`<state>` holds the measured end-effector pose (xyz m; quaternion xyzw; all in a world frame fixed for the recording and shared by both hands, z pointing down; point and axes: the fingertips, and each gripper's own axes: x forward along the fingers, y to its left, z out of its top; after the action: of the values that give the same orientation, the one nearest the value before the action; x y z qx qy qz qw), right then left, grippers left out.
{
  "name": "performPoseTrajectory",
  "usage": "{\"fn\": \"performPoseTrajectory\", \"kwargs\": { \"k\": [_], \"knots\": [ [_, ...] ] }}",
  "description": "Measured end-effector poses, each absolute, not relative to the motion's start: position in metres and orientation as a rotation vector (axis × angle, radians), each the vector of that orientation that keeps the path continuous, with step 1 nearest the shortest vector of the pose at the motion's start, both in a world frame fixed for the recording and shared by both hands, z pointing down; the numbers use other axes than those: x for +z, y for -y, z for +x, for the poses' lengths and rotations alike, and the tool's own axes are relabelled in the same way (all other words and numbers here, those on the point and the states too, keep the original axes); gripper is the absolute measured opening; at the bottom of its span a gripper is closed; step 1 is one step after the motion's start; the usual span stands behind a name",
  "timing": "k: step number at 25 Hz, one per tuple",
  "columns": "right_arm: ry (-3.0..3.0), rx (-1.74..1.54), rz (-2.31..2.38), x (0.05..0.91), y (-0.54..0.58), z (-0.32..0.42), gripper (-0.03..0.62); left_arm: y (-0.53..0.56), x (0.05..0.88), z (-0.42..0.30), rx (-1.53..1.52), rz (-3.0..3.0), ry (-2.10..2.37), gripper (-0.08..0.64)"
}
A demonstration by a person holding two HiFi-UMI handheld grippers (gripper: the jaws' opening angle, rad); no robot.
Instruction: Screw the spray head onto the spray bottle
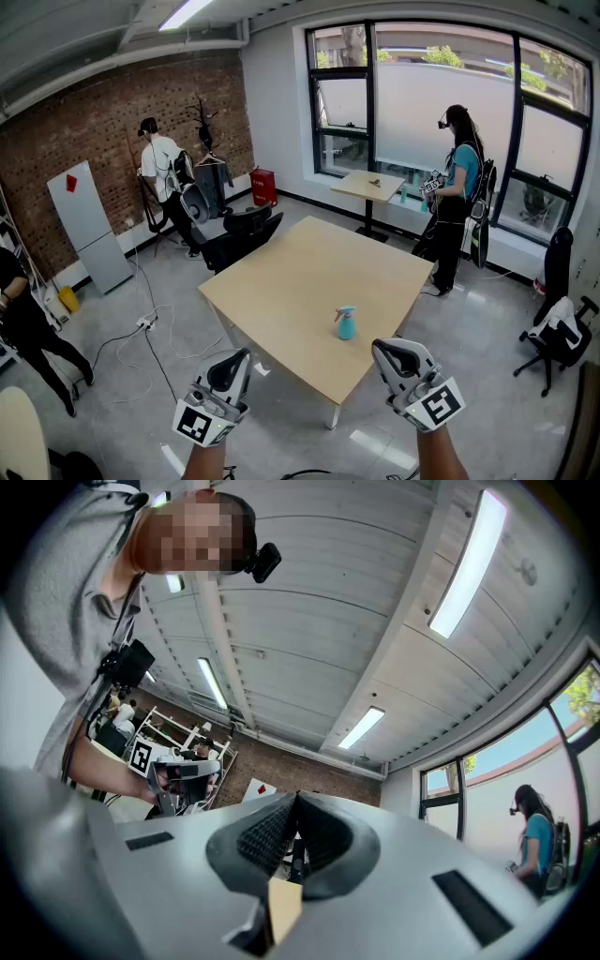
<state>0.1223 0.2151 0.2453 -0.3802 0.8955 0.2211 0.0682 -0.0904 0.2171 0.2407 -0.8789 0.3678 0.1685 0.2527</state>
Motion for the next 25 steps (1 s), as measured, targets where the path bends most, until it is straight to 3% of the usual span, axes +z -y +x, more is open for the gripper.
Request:
{"fn": "performPoseTrajectory", "kwargs": {
  "k": [25],
  "knots": [
    [-2.654, 0.518, -1.248, 0.260, -0.234, 0.140, 0.008, -0.221, 0.254, -0.079, 0.439, -2.459, -0.947, 0.005]
  ]
}}
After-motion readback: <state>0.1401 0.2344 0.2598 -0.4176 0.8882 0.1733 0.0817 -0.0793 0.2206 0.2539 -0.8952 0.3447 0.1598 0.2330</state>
